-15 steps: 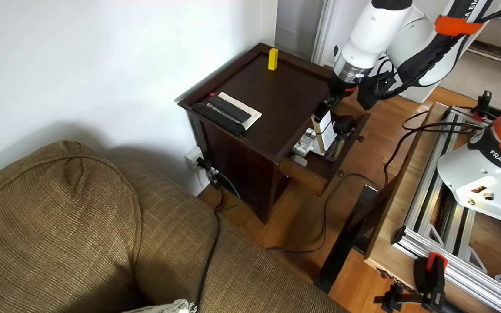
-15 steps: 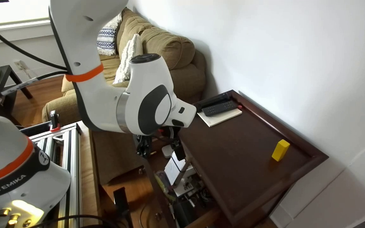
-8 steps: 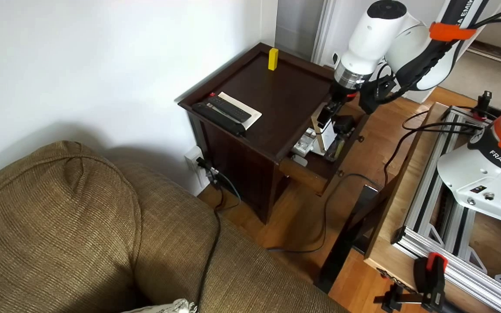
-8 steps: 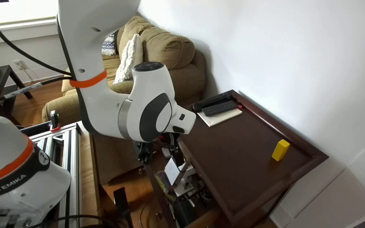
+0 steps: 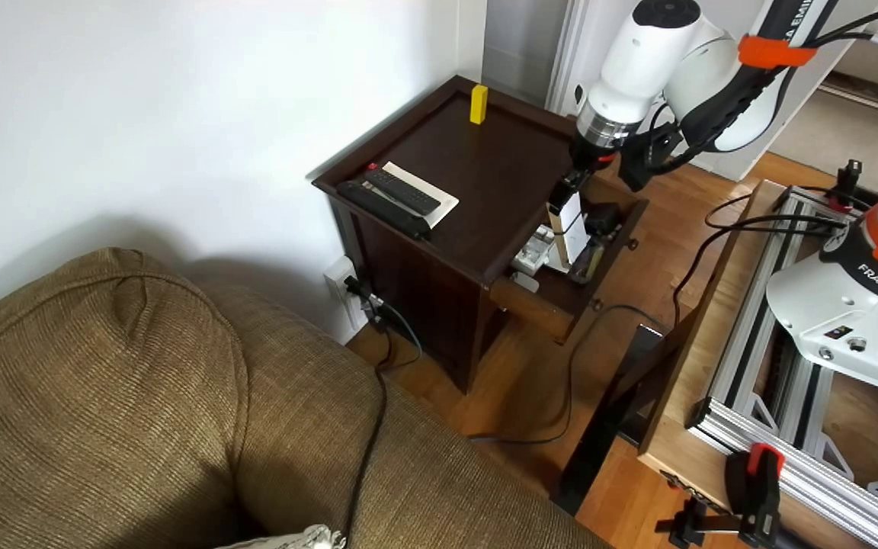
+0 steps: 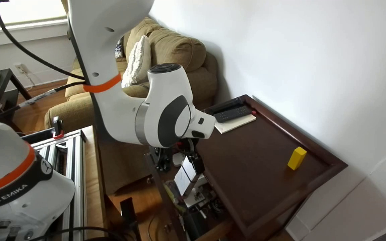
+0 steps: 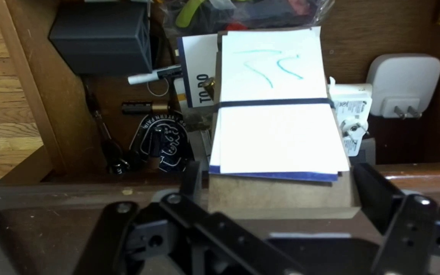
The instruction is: Place the bundle lengthwise in the drawer
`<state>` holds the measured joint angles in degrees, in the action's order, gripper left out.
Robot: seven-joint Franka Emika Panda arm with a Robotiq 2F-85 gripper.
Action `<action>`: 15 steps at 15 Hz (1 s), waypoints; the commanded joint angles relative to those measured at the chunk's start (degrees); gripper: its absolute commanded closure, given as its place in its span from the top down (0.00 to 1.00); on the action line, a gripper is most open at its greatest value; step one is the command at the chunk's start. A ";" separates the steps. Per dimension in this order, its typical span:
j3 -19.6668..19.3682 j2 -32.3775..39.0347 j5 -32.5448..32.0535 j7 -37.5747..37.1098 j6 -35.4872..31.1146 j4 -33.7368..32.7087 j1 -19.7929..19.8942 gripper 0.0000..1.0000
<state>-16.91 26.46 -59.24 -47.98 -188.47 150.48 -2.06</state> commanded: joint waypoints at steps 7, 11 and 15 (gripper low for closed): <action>2.02 3.31 0.19 0.27 0.44 -2.53 1.67 0.66; 2.55 1.45 0.30 -0.06 1.26 -1.70 2.38 0.66; 2.44 -3.29 0.00 -0.28 2.41 0.69 3.54 0.66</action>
<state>-15.54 27.66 -59.21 -48.04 -188.47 148.71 -0.42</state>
